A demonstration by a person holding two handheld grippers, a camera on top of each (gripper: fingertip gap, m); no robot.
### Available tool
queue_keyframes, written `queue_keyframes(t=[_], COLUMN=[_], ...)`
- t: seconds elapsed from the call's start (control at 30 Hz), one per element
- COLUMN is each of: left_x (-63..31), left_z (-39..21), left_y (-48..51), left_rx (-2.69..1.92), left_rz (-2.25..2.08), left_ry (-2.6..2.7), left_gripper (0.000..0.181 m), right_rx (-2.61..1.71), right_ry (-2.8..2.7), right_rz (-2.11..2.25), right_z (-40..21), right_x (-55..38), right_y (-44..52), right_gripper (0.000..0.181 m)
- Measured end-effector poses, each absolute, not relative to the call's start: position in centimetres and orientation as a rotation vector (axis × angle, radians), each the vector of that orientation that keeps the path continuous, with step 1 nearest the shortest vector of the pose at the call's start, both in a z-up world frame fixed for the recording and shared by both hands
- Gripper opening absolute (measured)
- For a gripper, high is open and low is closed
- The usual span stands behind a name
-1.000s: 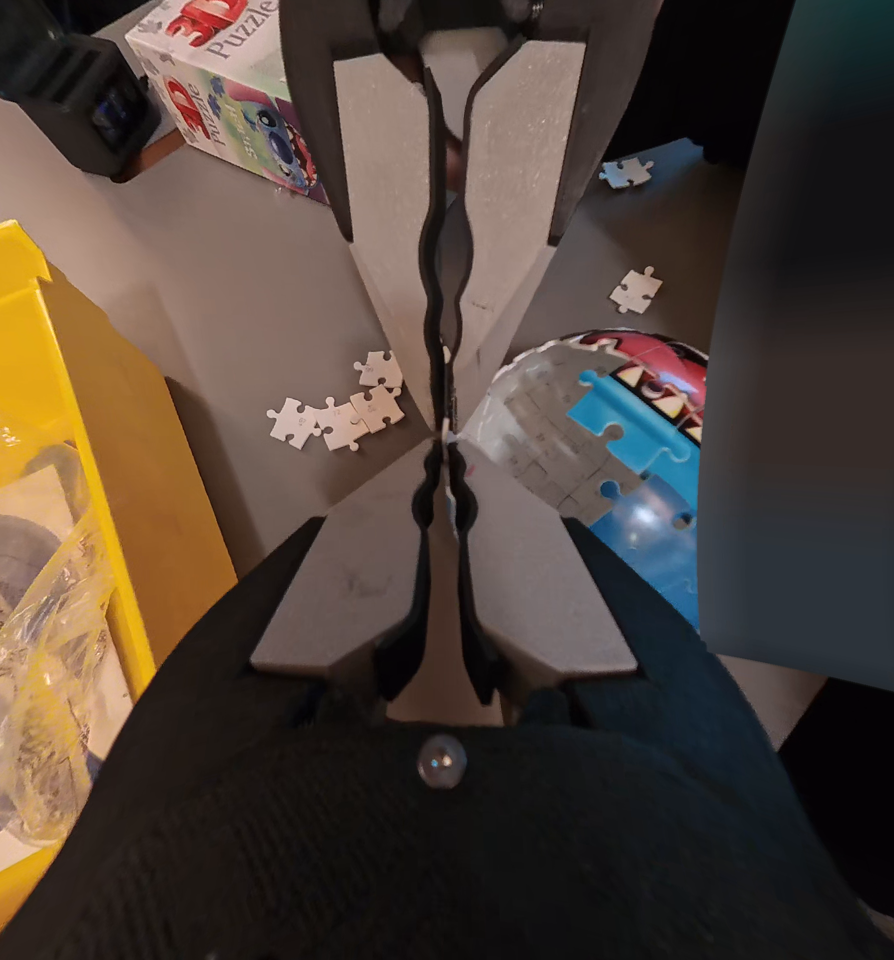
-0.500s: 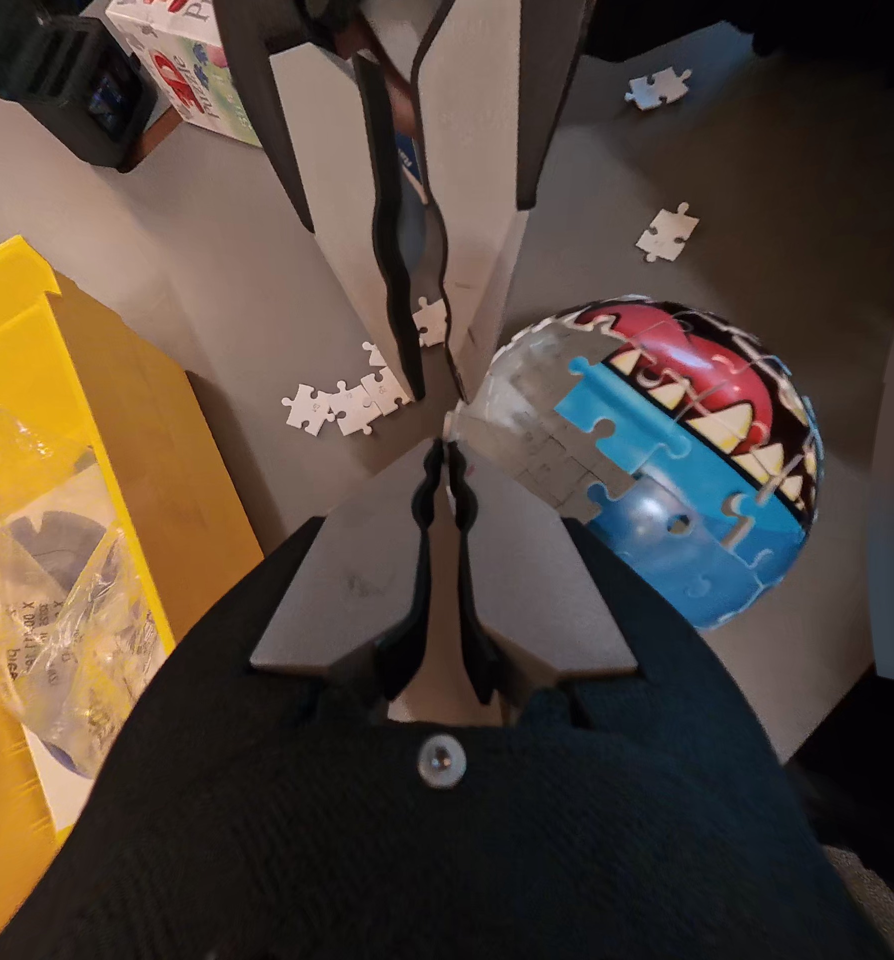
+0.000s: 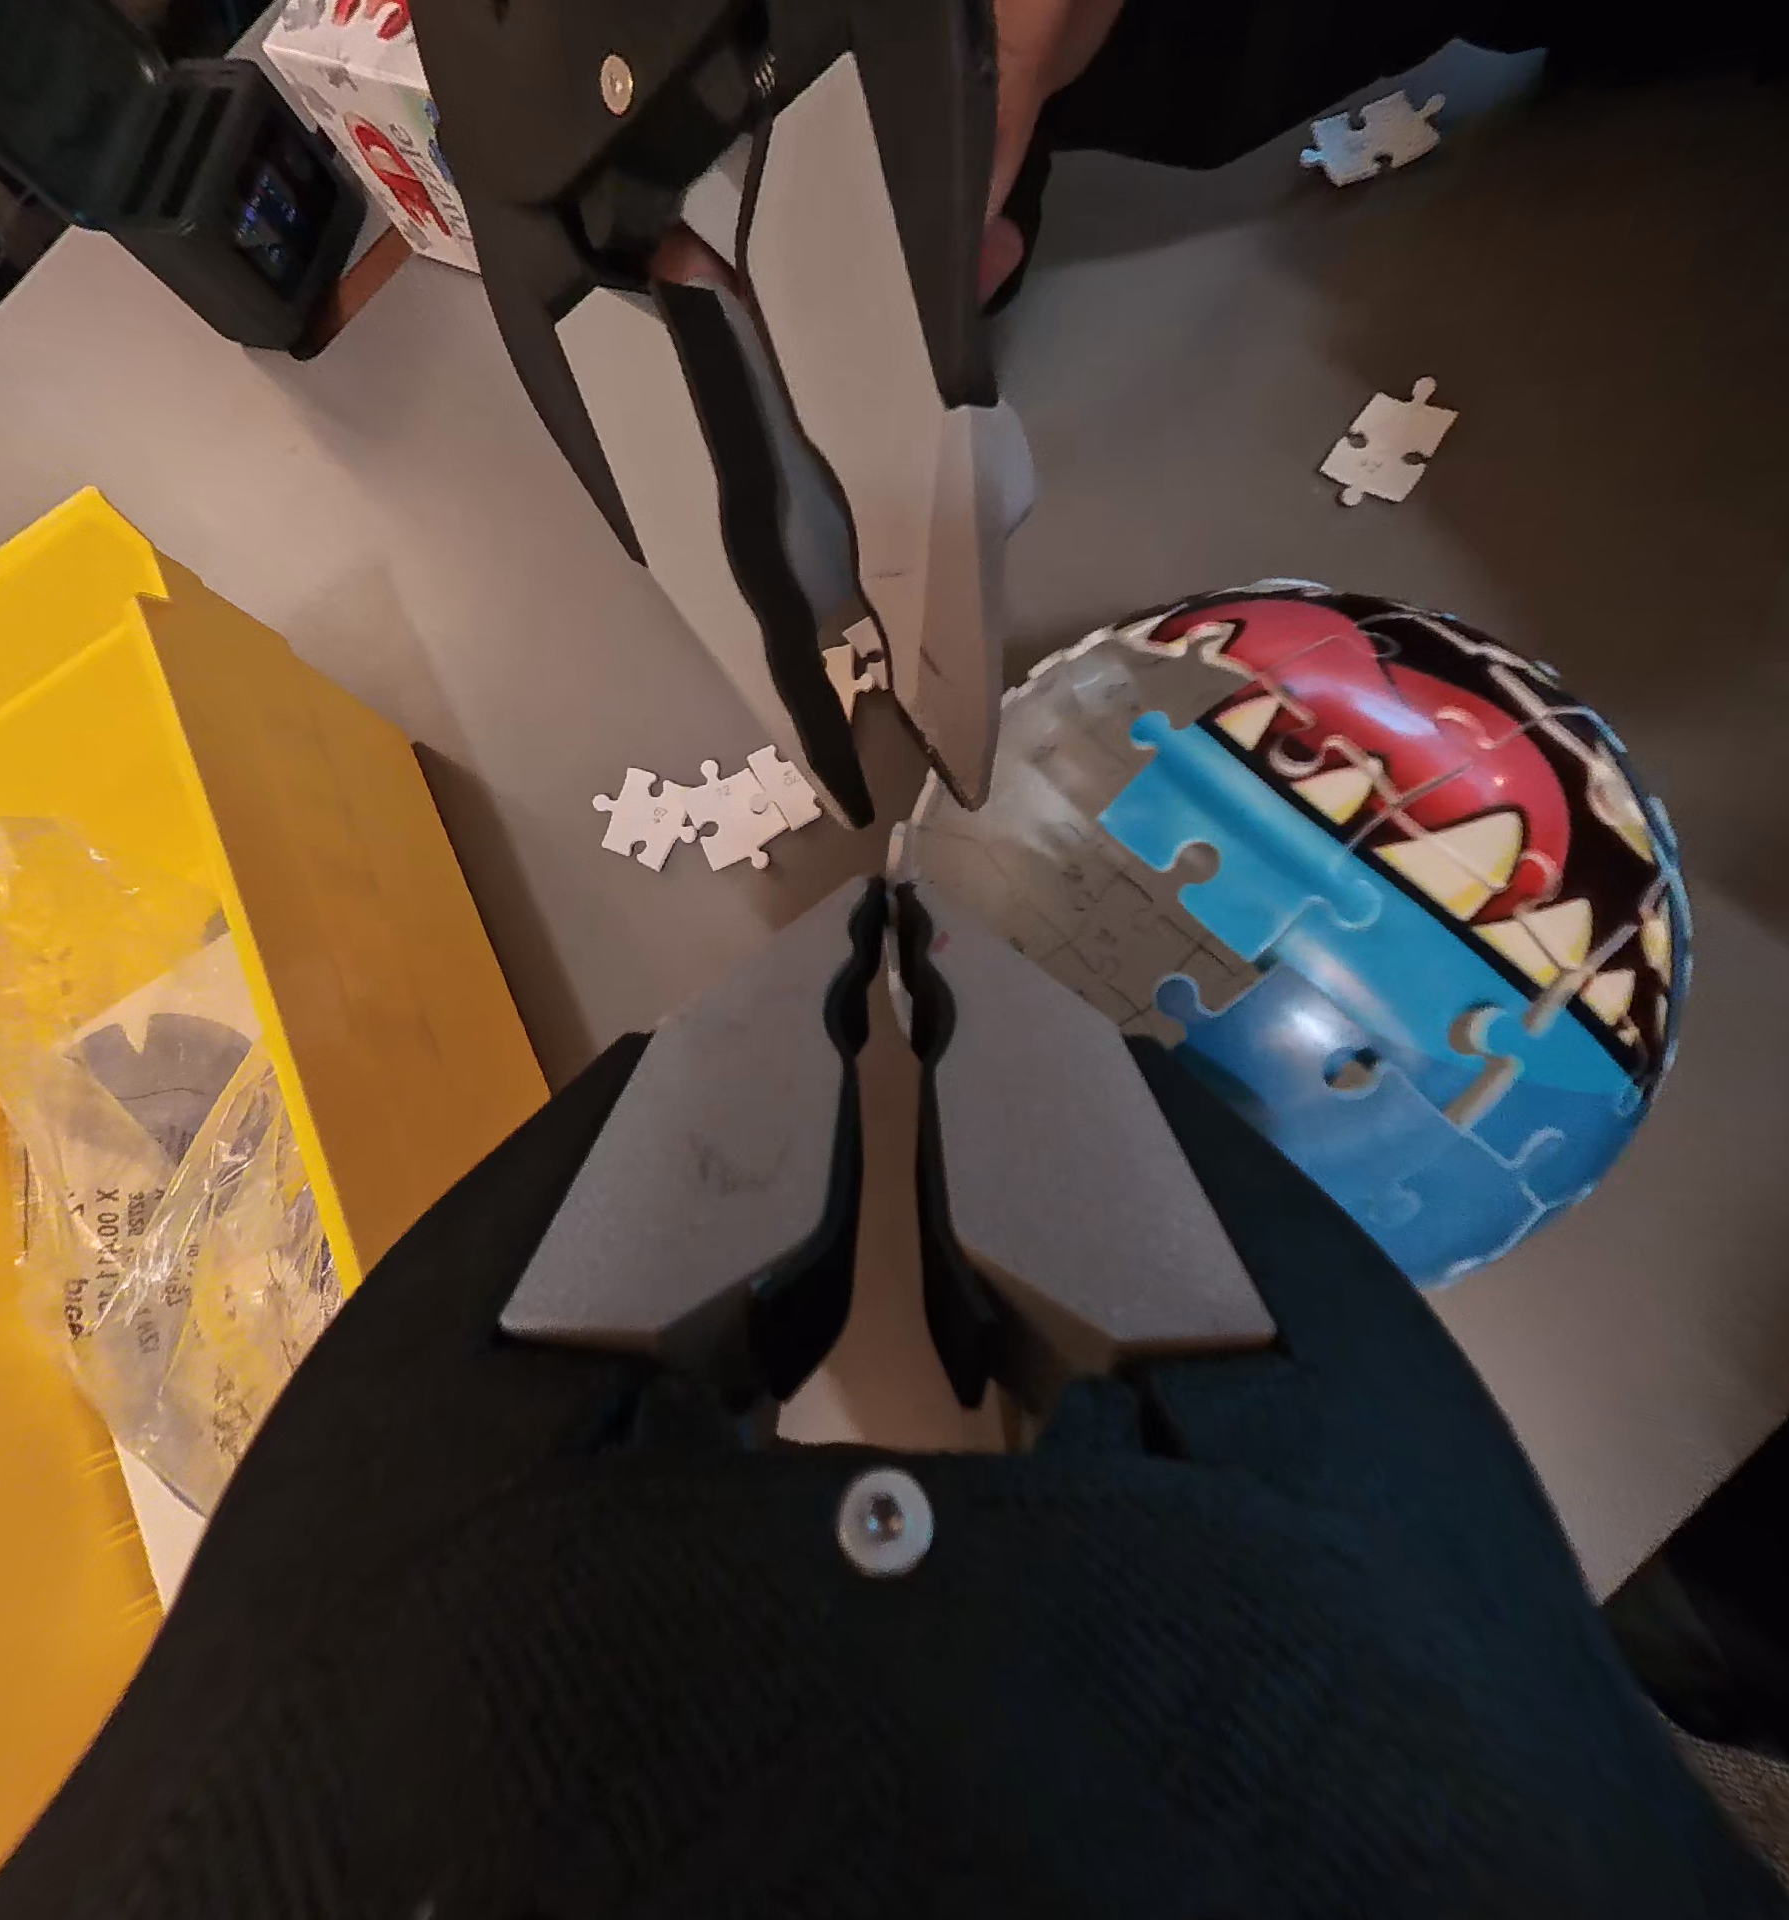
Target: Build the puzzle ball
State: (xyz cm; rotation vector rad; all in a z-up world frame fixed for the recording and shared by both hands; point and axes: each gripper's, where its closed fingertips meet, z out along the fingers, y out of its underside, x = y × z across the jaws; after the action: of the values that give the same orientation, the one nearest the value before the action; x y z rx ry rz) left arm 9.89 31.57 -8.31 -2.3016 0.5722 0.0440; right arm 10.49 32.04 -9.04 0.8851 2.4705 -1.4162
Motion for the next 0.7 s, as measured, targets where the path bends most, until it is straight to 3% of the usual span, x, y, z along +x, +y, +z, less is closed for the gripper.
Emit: queue_keyframes(t=[0.57, 0.7], left_x=[9.47, 9.41], left_z=[-8.36, -8.37], left_y=[31.58, 31.58], left_rx=[-2.292, -2.291], left_rz=[0.046, 0.046], left_ry=[0.538, 0.534], left_gripper=[0.0, 0.0], right_rx=[0.787, 0.783], right_ry=[2.186, 2.169], right_rz=[-1.584, -1.569], right_z=[-8.08, -8.4], right_x=[10.35, 10.45], right_y=[31.21, 31.32], right_gripper=[0.034, 0.026])
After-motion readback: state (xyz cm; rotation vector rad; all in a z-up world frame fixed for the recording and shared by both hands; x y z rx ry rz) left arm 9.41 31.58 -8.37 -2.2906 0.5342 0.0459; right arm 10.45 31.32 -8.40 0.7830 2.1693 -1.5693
